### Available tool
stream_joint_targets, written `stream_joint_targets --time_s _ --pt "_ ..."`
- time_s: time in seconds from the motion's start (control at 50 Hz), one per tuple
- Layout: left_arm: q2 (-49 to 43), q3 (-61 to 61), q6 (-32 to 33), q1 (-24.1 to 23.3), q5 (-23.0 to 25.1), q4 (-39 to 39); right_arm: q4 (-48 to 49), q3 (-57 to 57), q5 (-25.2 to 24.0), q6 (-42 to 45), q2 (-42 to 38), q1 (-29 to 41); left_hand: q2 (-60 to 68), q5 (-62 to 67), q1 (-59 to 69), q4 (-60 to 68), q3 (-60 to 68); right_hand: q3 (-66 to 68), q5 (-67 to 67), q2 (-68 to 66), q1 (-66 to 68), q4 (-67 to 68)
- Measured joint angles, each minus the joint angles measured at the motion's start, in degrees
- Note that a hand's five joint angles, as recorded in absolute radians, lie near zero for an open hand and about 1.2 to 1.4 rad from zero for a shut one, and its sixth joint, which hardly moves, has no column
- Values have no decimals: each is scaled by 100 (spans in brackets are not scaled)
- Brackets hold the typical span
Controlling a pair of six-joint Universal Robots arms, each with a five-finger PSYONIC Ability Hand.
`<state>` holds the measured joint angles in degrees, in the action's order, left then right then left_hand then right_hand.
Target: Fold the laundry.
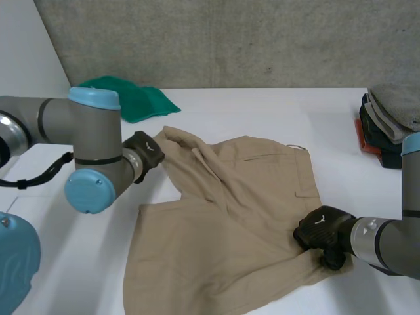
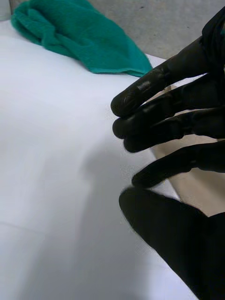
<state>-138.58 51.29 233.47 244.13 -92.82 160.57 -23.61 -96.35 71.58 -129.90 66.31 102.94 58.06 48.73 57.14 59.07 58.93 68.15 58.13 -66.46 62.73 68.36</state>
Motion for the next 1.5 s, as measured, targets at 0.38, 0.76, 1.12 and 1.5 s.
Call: stream_joint_targets --time_s 0.38,0.76,1.12,1.5 --pt "-957 -1318 -588 -283 1636 274 -4 -37 6 -15 58 -46 -2281 -2353 -2131 -2388 -2392 0 24 0 0 0" --pt "-1198 -1525 -37 -44 -658 -364 0 -2 -64 0 57 -165 1033 806 956 929 898 0 25 0 0 0" --pt "135 -544 -1103 -12 -420 -296 -17 -70 -47 1 143 -22 -3689 -3809 -3671 -3849 -3782 25 24 0 0 0" --pt "-673 -1098 -1209 -259 548 -515 -5 -121 -59 5 190 -103 -3234 -3275 -3164 -3301 -3330 25 26 0 0 0"
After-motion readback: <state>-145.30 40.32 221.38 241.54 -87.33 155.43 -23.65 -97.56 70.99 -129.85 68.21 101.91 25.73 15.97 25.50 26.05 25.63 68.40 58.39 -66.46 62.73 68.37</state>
